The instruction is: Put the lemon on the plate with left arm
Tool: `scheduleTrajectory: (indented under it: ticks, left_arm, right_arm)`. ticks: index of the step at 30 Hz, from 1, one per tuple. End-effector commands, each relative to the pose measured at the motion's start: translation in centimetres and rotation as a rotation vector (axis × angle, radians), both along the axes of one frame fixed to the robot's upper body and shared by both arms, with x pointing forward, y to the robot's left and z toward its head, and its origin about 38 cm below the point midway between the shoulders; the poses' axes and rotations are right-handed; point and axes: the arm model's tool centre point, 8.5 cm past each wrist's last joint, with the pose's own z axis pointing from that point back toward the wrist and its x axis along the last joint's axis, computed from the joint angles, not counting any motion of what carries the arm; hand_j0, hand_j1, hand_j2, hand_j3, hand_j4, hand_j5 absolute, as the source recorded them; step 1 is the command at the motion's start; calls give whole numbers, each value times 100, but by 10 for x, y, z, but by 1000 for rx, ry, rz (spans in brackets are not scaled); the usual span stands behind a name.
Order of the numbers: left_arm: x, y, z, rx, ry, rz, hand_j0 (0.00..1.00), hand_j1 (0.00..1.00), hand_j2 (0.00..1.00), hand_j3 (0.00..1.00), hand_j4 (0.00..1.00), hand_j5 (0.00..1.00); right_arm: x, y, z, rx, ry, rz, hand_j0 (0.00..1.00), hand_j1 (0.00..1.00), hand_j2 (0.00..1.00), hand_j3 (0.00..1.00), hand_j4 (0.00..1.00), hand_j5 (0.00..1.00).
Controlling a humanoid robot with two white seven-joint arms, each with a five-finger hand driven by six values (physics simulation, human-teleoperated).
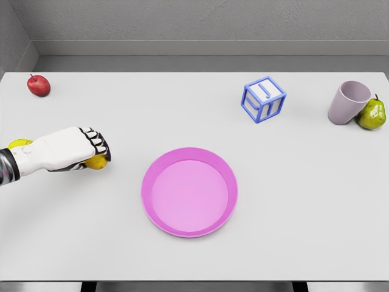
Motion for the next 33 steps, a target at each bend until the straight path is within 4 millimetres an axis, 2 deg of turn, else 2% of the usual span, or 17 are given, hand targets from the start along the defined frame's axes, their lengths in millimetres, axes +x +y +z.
scheduleTrajectory:
  ticks: [1,33]
  left_arm:
    - [0,-1,2,-9,-2,-1,53,53,53,53,53,53]
    - [1,-24,17,-66,-56,-91,53,53,53,53,53,53]
  right_arm:
    - [0,0,0,0,0,0,100,100,100,100,100,100]
    - [0,0,0,0,0,0,100,100,100,100,100,100]
